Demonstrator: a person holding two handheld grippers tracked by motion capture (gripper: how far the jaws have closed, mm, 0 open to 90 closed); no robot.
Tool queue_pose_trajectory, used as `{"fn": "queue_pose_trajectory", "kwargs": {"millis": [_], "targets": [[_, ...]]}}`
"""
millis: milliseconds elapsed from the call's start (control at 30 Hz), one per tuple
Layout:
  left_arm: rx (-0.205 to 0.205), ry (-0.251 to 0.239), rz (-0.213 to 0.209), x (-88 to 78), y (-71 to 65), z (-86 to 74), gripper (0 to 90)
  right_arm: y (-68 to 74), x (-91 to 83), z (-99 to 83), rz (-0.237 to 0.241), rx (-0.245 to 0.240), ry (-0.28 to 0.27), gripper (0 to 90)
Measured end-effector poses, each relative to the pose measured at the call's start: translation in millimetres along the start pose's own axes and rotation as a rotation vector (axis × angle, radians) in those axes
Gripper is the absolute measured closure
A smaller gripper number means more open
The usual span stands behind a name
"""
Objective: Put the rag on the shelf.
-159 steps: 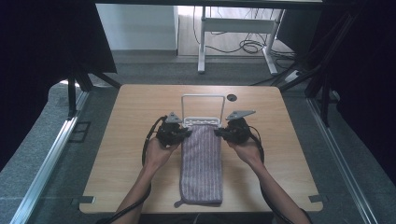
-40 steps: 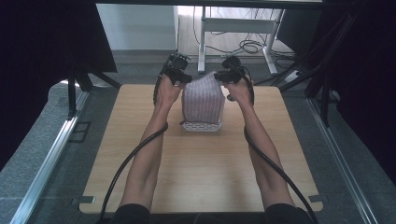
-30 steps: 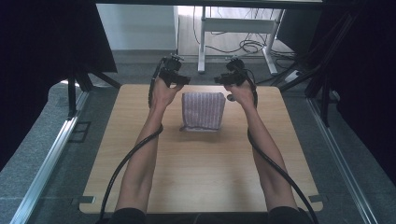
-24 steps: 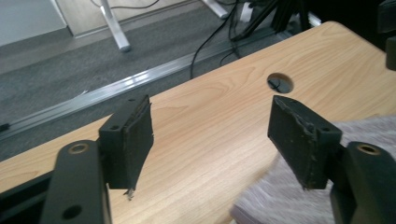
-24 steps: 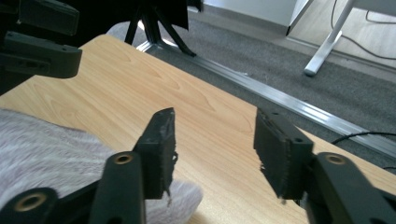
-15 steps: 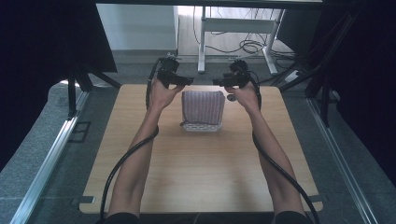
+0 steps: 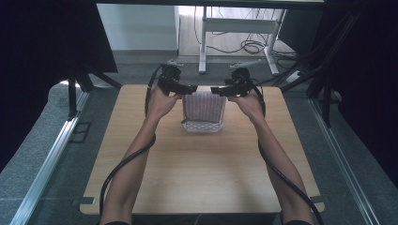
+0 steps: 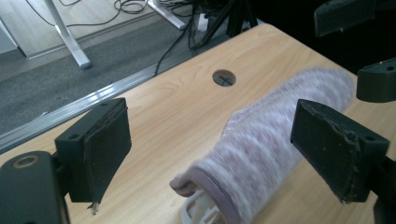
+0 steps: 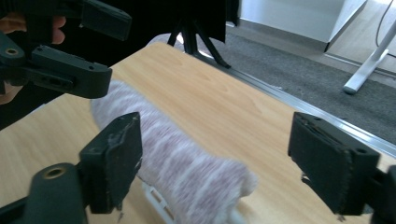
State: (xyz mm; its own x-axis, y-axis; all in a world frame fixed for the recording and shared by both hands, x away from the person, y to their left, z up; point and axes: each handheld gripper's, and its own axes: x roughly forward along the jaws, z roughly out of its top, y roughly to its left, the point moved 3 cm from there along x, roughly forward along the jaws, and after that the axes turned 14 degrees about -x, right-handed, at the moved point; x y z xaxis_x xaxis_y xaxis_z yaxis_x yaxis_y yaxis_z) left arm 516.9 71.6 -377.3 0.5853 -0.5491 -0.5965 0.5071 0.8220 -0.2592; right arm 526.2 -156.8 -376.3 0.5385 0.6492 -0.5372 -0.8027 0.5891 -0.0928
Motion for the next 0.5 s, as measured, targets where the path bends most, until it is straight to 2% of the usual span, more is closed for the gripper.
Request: {"fn": "queue_pose_trajectory", "kwargs": {"millis": [133,333,467,500], "targets": [[0.033,0.002,-0.001,-5.2,-5.6,-10.4,11.6,8.9,-4.9,-6.0,0.014,-0.012,0.004,15.1],[0.044,0.003,-0.015,-13.8,-9.0,-26.1,11.4,19.7,-12.4,-15.8,0.021,-0.028,0.011,14.2],[0.056,0.004,-0.01,-18.0,-10.3,-34.8,11.3,26.5,-16.7,-24.8,0.028,-0.037,0.019,13.6],[0.063,0.003,-0.014,-20.8,-11.2,-41.0,11.2,27.9,-17.8,-27.2,0.028,-0.039,0.019,13.4]]}}
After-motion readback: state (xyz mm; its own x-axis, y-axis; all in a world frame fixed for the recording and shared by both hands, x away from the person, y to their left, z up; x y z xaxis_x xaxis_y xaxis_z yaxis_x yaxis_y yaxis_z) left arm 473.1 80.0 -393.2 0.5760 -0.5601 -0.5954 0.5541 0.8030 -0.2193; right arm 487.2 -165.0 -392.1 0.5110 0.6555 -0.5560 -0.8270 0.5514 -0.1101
